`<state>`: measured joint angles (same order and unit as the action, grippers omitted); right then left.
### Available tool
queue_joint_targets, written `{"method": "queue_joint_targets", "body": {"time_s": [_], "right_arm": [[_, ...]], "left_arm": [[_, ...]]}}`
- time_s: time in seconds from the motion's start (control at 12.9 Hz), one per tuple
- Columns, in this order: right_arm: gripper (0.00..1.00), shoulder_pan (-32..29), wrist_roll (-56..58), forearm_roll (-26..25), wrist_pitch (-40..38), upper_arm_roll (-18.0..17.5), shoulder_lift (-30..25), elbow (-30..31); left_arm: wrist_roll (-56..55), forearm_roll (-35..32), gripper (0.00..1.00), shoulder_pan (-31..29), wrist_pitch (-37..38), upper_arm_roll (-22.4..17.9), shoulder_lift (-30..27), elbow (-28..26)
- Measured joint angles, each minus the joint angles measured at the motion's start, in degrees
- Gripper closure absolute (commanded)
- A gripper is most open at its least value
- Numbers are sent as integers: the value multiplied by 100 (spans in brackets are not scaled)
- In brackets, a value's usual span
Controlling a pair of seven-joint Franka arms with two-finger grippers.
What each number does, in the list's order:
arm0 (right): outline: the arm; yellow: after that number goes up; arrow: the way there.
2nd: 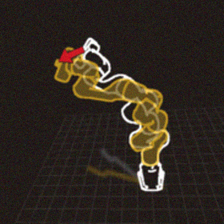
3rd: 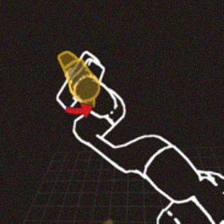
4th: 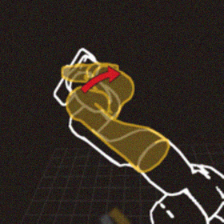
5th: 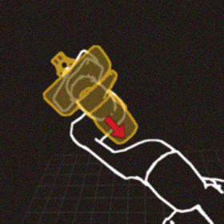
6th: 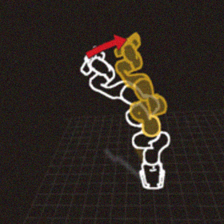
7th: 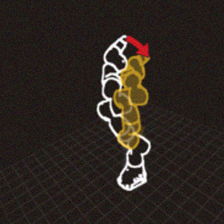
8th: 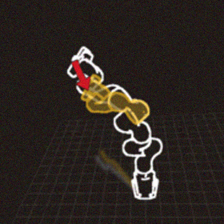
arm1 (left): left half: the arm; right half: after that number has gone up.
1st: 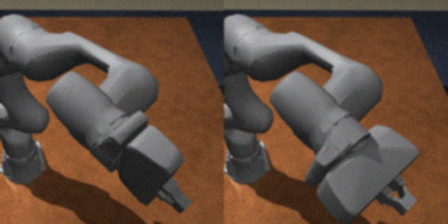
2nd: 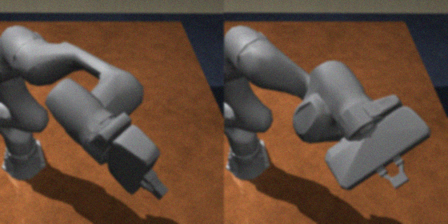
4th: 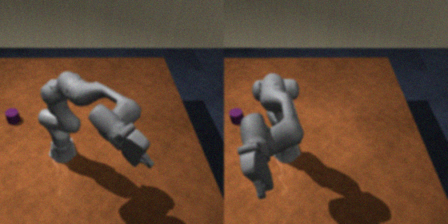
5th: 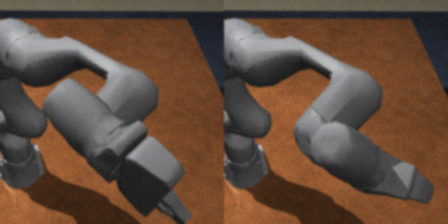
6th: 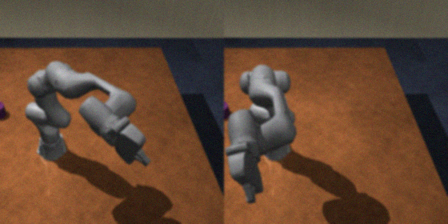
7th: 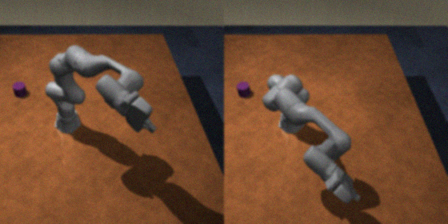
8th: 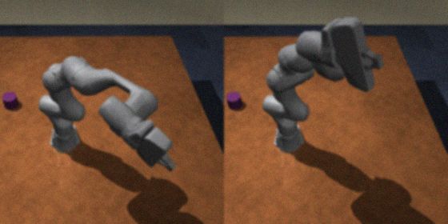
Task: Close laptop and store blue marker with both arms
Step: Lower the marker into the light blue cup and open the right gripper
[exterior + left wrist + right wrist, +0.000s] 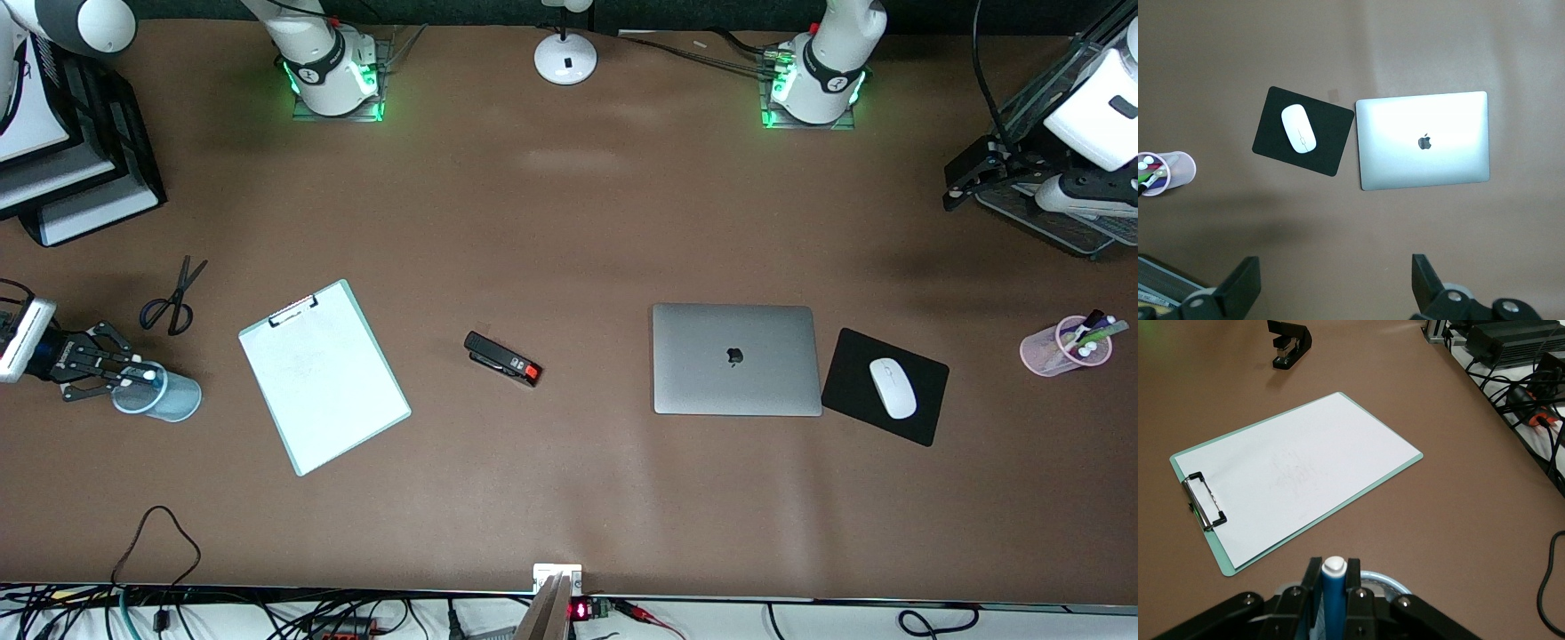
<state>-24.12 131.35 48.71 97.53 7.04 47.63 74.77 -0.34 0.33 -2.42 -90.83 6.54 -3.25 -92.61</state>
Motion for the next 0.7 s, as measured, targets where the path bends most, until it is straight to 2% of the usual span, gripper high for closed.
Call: {"method": "queue_joint_targets", "body": {"time_s": [0.39,0.7], "right_arm": [[0,1,-137,0,-5,-3,-4,-275],[0,-4,-991,-146,-227,6,-128,-386]], "left_arm": [[1,0,0,2,-5,-8,-6,-2],[1,0,0,2,-7,-9,-5,-11]]}}
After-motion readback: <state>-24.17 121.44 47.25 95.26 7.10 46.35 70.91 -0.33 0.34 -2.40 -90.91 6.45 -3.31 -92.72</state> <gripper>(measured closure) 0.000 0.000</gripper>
